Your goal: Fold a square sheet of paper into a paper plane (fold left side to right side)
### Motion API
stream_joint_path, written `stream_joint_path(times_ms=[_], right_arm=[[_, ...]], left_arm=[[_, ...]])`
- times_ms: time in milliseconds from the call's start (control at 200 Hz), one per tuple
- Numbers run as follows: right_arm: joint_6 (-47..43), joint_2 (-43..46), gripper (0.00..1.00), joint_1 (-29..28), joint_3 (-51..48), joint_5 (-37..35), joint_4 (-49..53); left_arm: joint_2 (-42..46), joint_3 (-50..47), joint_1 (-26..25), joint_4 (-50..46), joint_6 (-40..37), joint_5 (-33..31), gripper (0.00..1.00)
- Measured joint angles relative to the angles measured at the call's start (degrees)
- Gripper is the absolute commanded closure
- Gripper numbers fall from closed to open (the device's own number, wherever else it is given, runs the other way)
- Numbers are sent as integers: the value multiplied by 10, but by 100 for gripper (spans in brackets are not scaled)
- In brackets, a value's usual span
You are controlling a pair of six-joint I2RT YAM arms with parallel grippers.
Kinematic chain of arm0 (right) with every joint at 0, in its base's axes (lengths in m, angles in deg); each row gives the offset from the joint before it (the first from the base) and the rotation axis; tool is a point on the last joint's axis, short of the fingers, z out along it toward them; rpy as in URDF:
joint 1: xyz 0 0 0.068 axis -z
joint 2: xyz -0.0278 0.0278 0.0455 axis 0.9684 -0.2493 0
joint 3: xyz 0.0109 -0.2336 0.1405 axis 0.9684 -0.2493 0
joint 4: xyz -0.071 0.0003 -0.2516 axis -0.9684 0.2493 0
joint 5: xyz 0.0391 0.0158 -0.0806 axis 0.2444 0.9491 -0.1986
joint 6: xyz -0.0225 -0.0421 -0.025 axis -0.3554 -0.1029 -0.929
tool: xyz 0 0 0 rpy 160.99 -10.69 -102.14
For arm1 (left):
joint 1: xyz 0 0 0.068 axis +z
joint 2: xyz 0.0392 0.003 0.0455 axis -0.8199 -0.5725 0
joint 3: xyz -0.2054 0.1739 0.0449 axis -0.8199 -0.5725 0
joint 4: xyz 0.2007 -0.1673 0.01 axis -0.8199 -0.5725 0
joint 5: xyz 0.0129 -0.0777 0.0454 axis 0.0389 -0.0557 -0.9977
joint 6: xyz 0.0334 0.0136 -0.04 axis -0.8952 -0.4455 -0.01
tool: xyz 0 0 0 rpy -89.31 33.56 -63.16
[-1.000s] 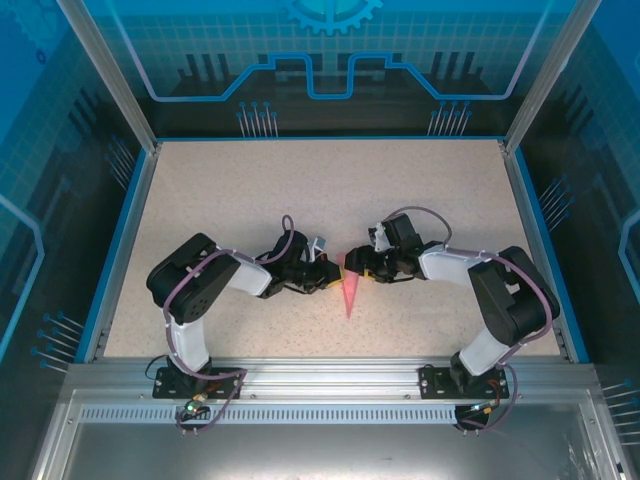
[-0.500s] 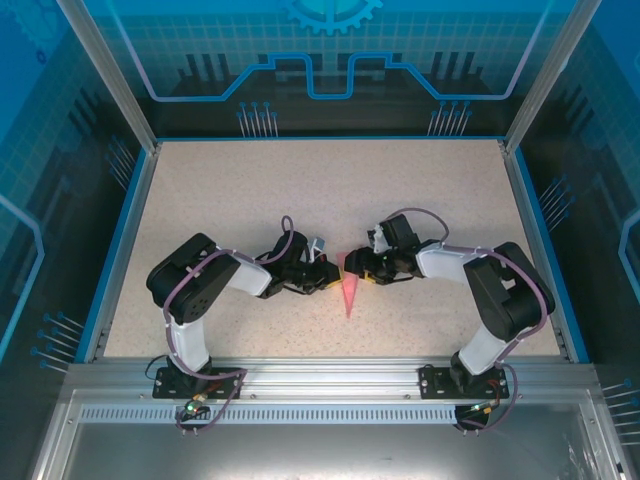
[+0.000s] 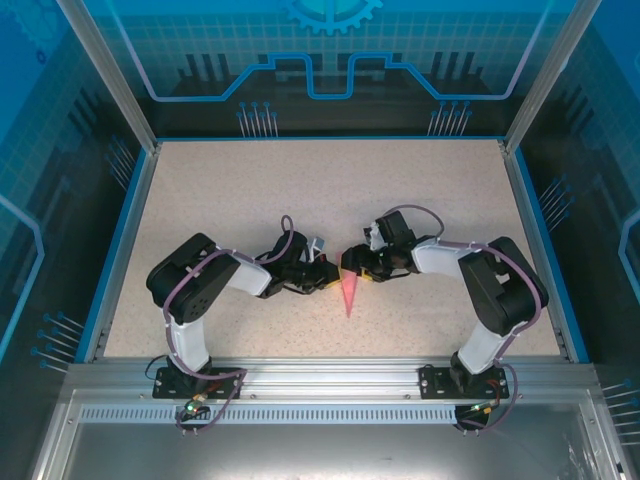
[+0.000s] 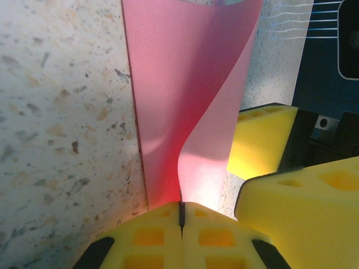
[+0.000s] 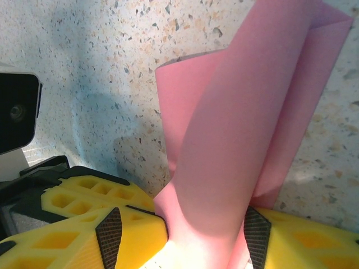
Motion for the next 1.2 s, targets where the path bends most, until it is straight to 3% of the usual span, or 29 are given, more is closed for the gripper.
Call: stream_joint_path(times_ms=[975,1200], right_arm=[[-22,-9,35,-4,18,-3,27],[-31,23,34,3,18,-5,52]], left_arm=[[-21,7,5,4,-3,10,100],[-21,8,6,0,-5,10,100]])
